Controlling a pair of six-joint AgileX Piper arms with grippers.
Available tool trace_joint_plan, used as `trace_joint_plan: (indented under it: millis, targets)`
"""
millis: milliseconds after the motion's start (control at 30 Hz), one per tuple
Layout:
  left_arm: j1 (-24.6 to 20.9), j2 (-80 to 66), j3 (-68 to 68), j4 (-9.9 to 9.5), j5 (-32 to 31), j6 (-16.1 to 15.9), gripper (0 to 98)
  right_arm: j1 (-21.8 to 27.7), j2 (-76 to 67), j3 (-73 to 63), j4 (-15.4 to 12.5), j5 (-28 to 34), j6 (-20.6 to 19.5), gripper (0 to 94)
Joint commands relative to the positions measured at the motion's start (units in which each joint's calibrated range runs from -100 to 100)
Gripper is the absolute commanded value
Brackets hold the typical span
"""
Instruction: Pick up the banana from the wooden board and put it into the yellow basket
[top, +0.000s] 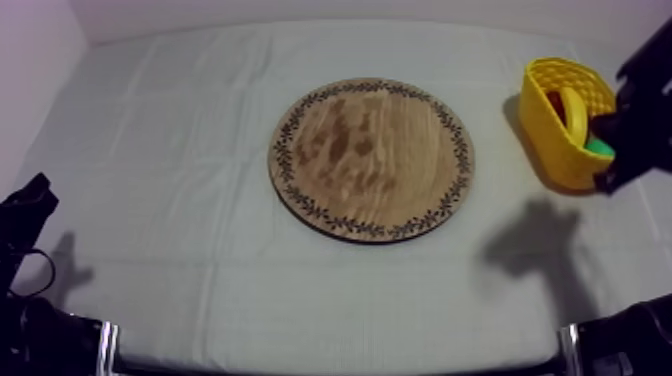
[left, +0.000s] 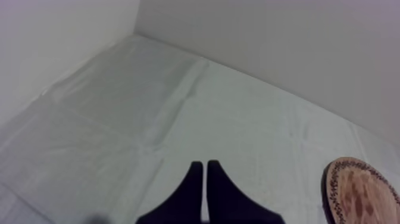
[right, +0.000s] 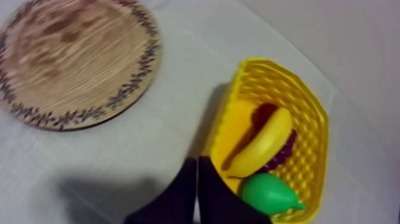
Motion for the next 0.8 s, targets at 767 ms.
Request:
trace_joint_plan:
  millis: [767]
  targets:
    - [0.0, 0.0, 0.0, 0.03, 0.0, 0.0, 0.1, -3.8, -40.4, 23.1, 8.4, 2.4, -22.3, 0.5]
